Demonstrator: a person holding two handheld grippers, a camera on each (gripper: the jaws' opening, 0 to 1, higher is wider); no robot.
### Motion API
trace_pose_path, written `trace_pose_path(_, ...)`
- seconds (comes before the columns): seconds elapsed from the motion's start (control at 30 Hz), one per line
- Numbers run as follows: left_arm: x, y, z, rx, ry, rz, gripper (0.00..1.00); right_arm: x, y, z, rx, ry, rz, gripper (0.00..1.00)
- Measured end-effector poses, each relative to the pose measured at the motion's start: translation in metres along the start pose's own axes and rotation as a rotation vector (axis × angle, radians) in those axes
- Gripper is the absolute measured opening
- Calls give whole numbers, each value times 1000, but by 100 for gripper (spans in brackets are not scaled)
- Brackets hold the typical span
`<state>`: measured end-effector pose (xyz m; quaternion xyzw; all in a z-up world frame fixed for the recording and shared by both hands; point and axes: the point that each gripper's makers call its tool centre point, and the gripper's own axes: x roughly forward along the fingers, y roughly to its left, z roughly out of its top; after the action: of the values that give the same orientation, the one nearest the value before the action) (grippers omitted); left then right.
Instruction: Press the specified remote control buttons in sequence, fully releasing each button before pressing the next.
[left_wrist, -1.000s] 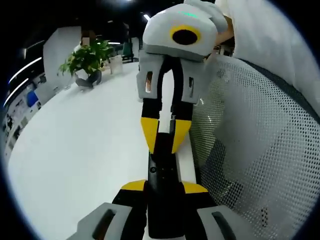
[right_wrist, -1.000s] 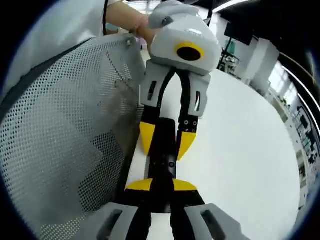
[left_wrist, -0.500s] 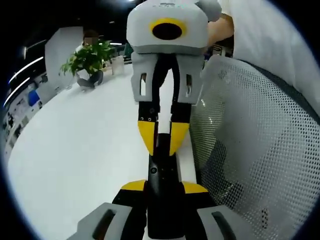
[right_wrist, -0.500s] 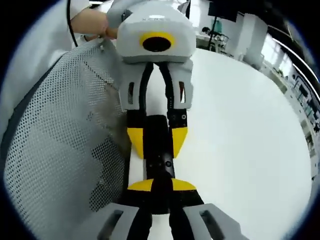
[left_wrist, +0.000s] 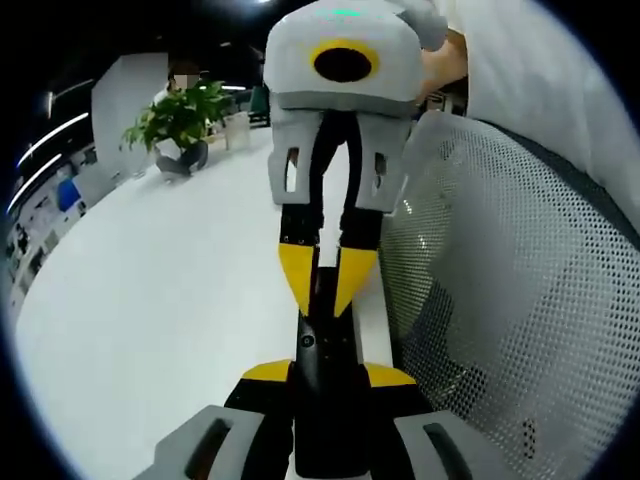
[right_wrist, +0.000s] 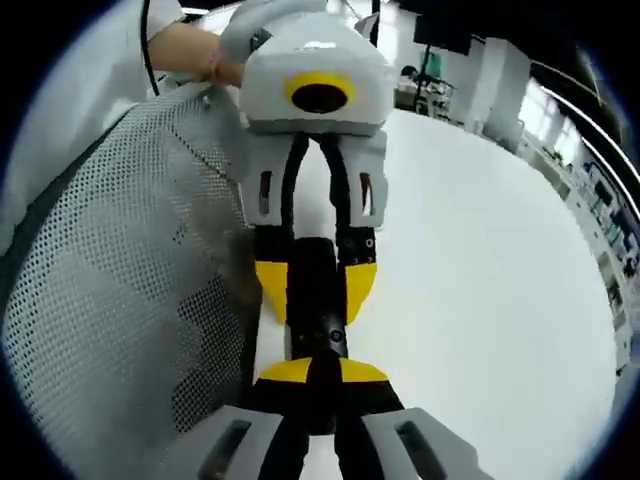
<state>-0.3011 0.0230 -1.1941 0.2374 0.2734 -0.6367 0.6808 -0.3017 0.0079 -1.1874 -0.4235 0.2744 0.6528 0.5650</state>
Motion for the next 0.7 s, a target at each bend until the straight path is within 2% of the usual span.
trace_pose_path(0.03,0,0,0,1,0,-1,23,0,1,0,-10,7,2,3)
trace_pose_path(0.07,0,0,0,2,0,-1,23,1,0,0,15,16,11,3)
trace_pose_path(0.17,0,0,0,2,2,-2,23,1,-2,1,176,12,63,3)
trace_pose_path(0.23,0,0,0,1,1,-3,23,1,-5,1,184,12,66,3)
trace_pose_path(0.47,-1,0,0,0,2,-1,23,-1,-4,2,270,-84,-53,3)
trace_pose_path(0.6,-1,0,0,1,4,0,23,-2,1,3,251,-91,-34,9)
trace_pose_path(0.63,-1,0,0,2,2,0,23,-2,1,2,156,-67,-38,9)
trace_pose_path(0.67,-1,0,0,1,1,1,23,-1,1,2,140,-59,-29,9)
trace_pose_path(0.7,-1,0,0,-1,0,2,23,-1,0,3,172,-61,-25,8)
